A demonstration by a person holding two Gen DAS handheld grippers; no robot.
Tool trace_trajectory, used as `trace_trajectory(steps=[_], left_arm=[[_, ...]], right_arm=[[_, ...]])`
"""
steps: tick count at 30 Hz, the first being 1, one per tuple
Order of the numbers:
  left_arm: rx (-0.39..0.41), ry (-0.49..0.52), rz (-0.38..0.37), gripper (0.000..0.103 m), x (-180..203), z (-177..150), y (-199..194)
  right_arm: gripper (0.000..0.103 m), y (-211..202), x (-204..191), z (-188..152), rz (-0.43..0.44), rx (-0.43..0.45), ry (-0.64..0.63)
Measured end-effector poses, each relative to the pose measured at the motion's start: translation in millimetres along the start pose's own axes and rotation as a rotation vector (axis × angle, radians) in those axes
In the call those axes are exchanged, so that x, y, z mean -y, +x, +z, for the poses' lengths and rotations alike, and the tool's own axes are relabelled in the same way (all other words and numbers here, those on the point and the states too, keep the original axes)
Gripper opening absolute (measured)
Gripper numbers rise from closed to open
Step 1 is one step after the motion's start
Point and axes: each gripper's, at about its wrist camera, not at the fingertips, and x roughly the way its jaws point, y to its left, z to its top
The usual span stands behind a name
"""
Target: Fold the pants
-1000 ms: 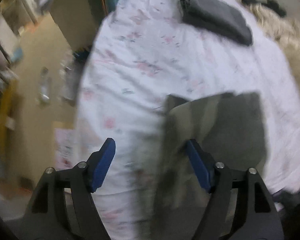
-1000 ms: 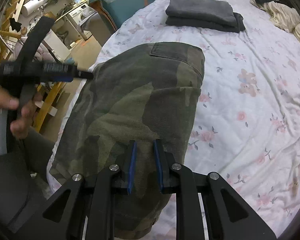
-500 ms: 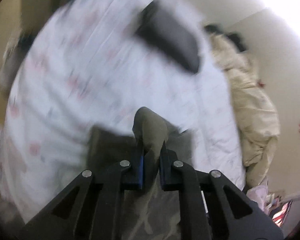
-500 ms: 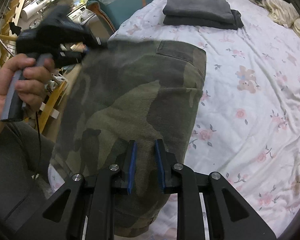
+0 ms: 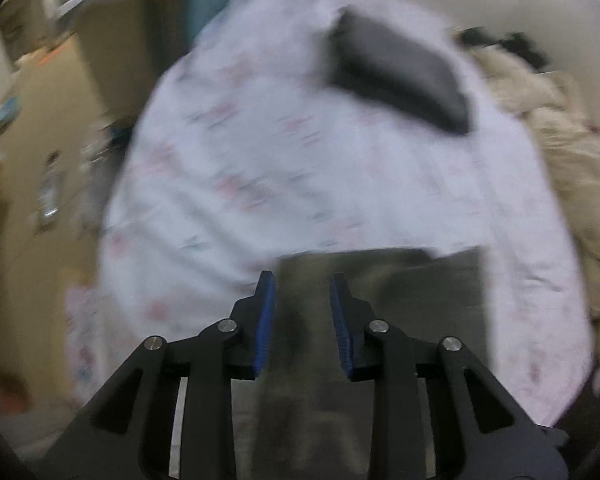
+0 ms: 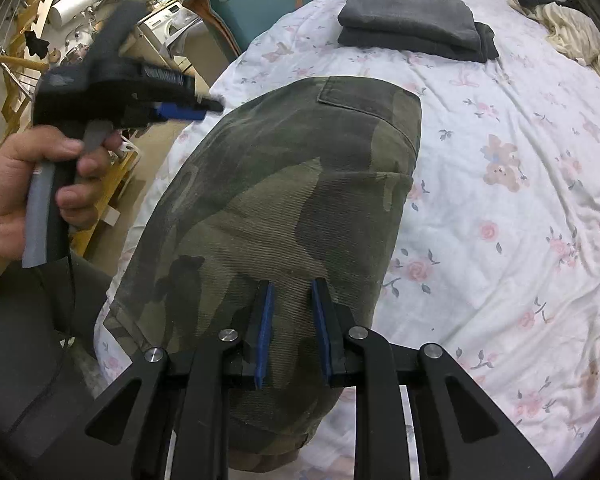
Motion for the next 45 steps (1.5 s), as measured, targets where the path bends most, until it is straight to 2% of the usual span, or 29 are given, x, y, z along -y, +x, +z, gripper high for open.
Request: trace_trajectory(steps=[3, 5, 6, 7, 8, 9, 13, 14, 15, 16, 17, 18, 20, 22, 24, 25, 26, 31, 34, 36, 37, 39, 41, 42, 44, 45], left_arm=[[-0.08, 0.056, -0.142, 0.027, 21, 6, 24], [-0.129, 0.099, -0.153, 0.027, 33, 8, 46], [-0.149, 0.127, -0.107, 0.027, 36, 8, 59], [-0.164, 0.153, -0.002, 0.026, 36, 8, 74], [-0.173, 0.165, 0.09, 0.016, 30, 8, 87], [-0.175, 0.159, 0.141, 0.008, 24, 8, 95], [-0.074, 0.165, 0.27, 0.005, 28, 13, 78], [-0.017, 0.169, 0.292, 0.005, 31, 16, 65], [0.028, 0.166, 0.303, 0.012, 30, 18, 54], [0.069, 0.163, 0.3, 0.018, 32, 19, 41], [0.089, 0.159, 0.259, 0.031, 35, 17, 27], [0.076, 0.155, 0.199, 0.034, 32, 16, 20], [-0.031, 0.158, -0.004, 0.034, 41, 4, 13], [-0.131, 0.2, -0.097, 0.034, 54, -15, 17], [-0.199, 0.31, -0.04, 0.034, 68, -44, 27], [-0.206, 0.346, -0.006, 0.035, 71, -53, 30], [-0.174, 0.375, 0.018, 0.035, 74, -59, 30], [-0.187, 0.431, 0.058, 0.038, 74, -64, 32], [-0.223, 0.449, 0.085, 0.038, 65, -75, 37], [-0.211, 0.522, 0.128, 0.04, 69, -83, 45], [-0.208, 0.546, 0.149, 0.04, 70, -85, 48], [-0.214, 0.477, 0.135, 0.04, 65, -79, 47], [-0.193, 0.422, 0.11, 0.041, 58, -76, 37], [-0.185, 0.409, 0.108, 0.045, 57, -75, 32], [-0.174, 0.389, 0.126, 0.055, 54, -73, 25], [-0.17, 0.39, 0.124, 0.058, 52, -73, 23]], right_arm=[[0.023, 0, -1, -1, -0.004, 0.005, -0.003], [0.023, 0, -2, -4, -0.002, 0.007, -0.002], [0.023, 0, -2, -5, -0.001, 0.008, -0.002], [0.023, -1, -2, -5, 0.0, 0.009, -0.002], [0.023, 0, -1, -6, 0.004, 0.01, 0.0], [0.023, 0, -1, -6, 0.008, 0.01, 0.002], [0.023, 0, 0, -7, 0.018, 0.004, 0.005], [0.023, 0, 1, -7, 0.02, 0.004, 0.005], [0.023, 0, 3, -6, 0.026, 0.002, 0.011], [0.023, 0, 4, -6, 0.03, -0.001, 0.016], [0.023, 0, 4, -5, 0.033, -0.003, 0.02], [0.023, 0, 5, -4, 0.035, -0.004, 0.023], [0.023, -1, 6, -3, 0.042, -0.004, 0.037], [0.024, -1, 8, -4, 0.05, -0.005, 0.051], [0.024, -2, 9, -5, 0.069, -0.017, 0.072], [0.024, -4, 9, -7, 0.086, -0.032, 0.085], [0.023, -6, 9, -10, 0.095, -0.045, 0.091], [0.024, -13, -10, -33, 0.119, -0.185, 0.012], [0.024, 11, -20, -44, 0.025, -0.225, -0.003], [0.024, 29, -33, -48, -0.074, -0.243, -0.063], [0.024, 30, -38, -47, -0.096, -0.238, -0.087], [0.025, 20, -31, -44, -0.04, -0.215, -0.037], [0.024, 2, -14, -43, 0.063, -0.168, 0.062], [0.025, -9, -2, -43, 0.11, -0.134, 0.132], [0.057, -27, 24, -44, 0.128, -0.056, 0.283], [0.085, -31, 35, -46, 0.142, -0.023, 0.353]])
